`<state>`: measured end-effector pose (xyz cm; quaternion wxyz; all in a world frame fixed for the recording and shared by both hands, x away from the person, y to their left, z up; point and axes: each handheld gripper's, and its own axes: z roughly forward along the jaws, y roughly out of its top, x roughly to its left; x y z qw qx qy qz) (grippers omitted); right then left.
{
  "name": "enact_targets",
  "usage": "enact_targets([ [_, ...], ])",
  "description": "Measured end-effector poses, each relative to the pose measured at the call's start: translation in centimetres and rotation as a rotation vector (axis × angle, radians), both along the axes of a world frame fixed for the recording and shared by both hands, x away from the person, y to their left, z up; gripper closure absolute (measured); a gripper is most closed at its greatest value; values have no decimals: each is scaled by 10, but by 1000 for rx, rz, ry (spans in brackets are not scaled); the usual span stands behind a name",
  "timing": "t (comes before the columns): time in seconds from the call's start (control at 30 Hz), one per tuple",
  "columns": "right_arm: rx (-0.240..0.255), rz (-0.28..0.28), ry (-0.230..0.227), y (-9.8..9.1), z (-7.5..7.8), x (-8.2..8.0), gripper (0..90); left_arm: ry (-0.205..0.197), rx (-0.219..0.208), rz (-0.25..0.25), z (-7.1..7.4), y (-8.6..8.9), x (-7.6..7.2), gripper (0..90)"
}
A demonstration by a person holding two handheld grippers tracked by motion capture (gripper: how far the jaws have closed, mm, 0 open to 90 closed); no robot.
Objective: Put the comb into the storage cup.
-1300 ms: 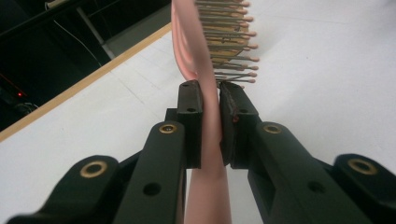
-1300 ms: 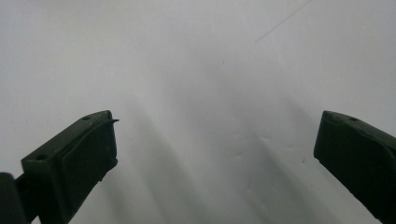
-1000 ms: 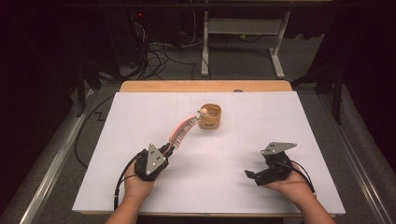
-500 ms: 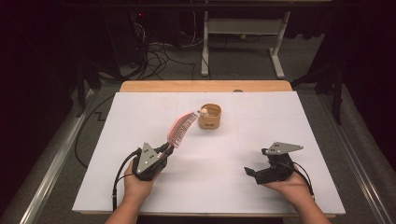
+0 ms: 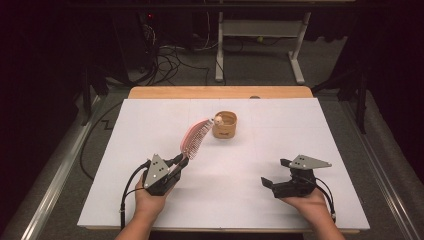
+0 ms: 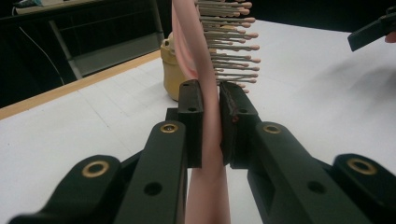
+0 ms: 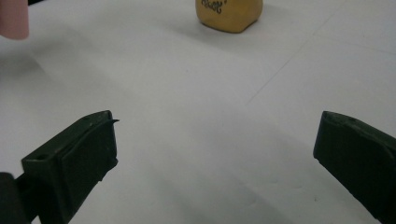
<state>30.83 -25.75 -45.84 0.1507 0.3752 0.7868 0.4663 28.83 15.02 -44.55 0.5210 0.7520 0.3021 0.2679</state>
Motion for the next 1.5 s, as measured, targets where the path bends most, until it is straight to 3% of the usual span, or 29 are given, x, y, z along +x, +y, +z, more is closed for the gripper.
enact_targets([
  [0.03,26,-3,-11,1,1,-2,5,0,-2,0,0,-1,0,807],
  [0.27,81,-20,-36,2,-3,-8,5,3,-24,-29,-1,-7,-3,807],
  [0.57,96,-42,-66,-3,-8,-16,5,20,-25,-62,-3,-14,-4,806],
  [0.93,115,-29,-55,6,-10,-14,5,22,-36,-74,-3,-18,-7,806],
  [1.27,157,-15,-72,19,8,-12,5,13,-44,-67,-1,-18,-7,806],
  [1.5,190,16,-84,39,20,-6,5,9,-37,-75,-2,-23,-8,806],
])
